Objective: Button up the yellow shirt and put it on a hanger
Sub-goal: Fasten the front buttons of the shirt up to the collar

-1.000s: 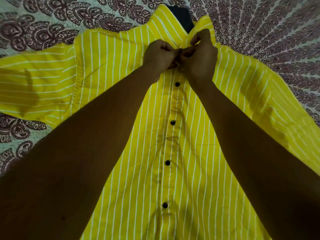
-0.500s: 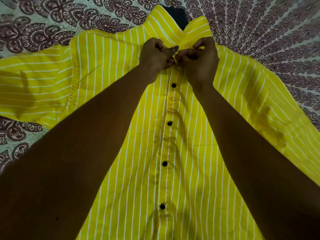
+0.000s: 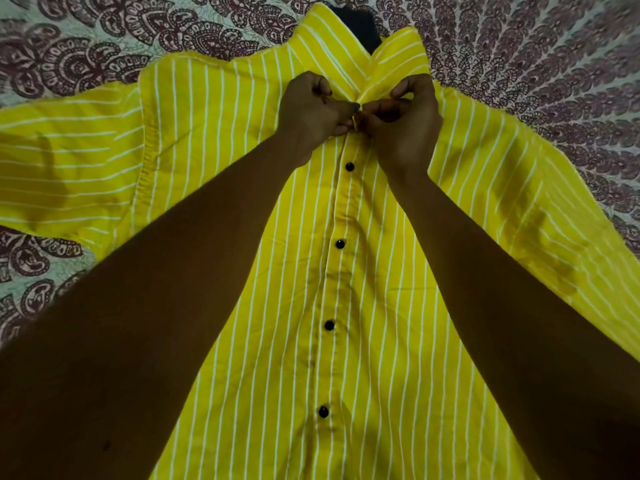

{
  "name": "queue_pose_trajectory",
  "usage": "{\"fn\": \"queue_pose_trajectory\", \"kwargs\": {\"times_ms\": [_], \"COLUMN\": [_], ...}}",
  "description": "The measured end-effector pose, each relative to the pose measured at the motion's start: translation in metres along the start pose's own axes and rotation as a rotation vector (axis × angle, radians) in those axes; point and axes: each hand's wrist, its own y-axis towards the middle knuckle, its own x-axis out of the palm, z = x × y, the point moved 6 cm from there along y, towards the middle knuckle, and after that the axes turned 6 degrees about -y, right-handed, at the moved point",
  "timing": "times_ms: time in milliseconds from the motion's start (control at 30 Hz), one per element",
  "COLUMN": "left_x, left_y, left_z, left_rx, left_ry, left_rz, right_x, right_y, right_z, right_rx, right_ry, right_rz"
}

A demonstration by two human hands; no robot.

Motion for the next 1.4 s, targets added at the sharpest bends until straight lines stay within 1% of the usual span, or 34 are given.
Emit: {"fn": "queue_pose_trajectory", "kwargs": {"times_ms": [67, 233, 300, 367, 467, 600, 700, 800, 867, 933, 1000, 1033, 1100, 1167, 1233, 1267, 1333, 1400], "left_x": [0.0, -0.002, -0.002, -0.001, -0.002, 0.0, -0.001, 0.0, -0.001, -0.001, 0.0, 0.0, -0.003, -0.004, -0.006, -0.007, -0.009, -0.007], "left_y": [0.001, 0.003, 0.003, 0.003, 0.003, 0.004, 0.005, 0.006, 0.006, 0.006, 0.007, 0.008, 0.012, 0.013, 0.014, 0.014, 0.014, 0.011], "left_z": [-0.001, -0.003, -0.004, -0.004, -0.003, -0.003, -0.003, -0.002, -0.002, -0.004, -0.007, -0.008, -0.012, -0.015, -0.016, -0.016, -0.017, -0.013], "left_rx": [0.024, 0.043, 0.039, 0.034, -0.023, -0.068, -0.08, -0.081, -0.077, -0.059, -0.025, -0.006, 0.025, 0.041, 0.062, 0.065, 0.054, 0.113], "left_ry": [0.0, 0.005, 0.0, -0.018, -0.023, -0.03, -0.011, 0.001, -0.001, -0.007, -0.02, -0.019, 0.001, 0.01, 0.064, 0.108, 0.162, 0.183], "left_rz": [0.013, 0.055, 0.047, 0.043, 0.063, 0.073, 0.091, 0.105, 0.119, 0.117, 0.073, 0.059, 0.054, 0.062, 0.116, 0.143, 0.159, 0.114], "right_x": [0.0, 0.0, 0.0, 0.001, 0.003, 0.004, 0.002, 0.006, 0.009, 0.013, 0.016, 0.017, 0.018, 0.02, 0.018, 0.015, 0.012, 0.009], "right_y": [-0.001, -0.003, -0.003, -0.003, -0.004, -0.003, -0.001, 0.012, 0.018, 0.02, 0.018, 0.016, 0.014, 0.01, 0.009, 0.012, 0.016, 0.017], "right_z": [0.0, 0.006, 0.0, -0.01, -0.02, -0.018, -0.014, -0.007, -0.005, -0.005, -0.002, -0.001, 0.004, 0.008, 0.009, 0.01, 0.007, 0.003], "right_rx": [0.002, 0.055, 0.028, -0.048, -0.124, -0.13, -0.085, 0.093, 0.22, 0.326, 0.485, 0.565, 0.715, 0.819, 0.795, 0.718, 0.51, 0.35], "right_ry": [0.002, 0.099, 0.031, -0.084, -0.189, -0.207, -0.175, -0.234, -0.202, -0.104, 0.033, 0.111, 0.253, 0.37, 0.349, 0.26, -0.019, -0.212], "right_rz": [-0.013, -0.002, 0.008, 0.018, 0.03, 0.044, 0.044, 0.045, 0.014, -0.084, -0.226, -0.265, -0.277, -0.279, -0.27, -0.262, -0.237, -0.152]}}
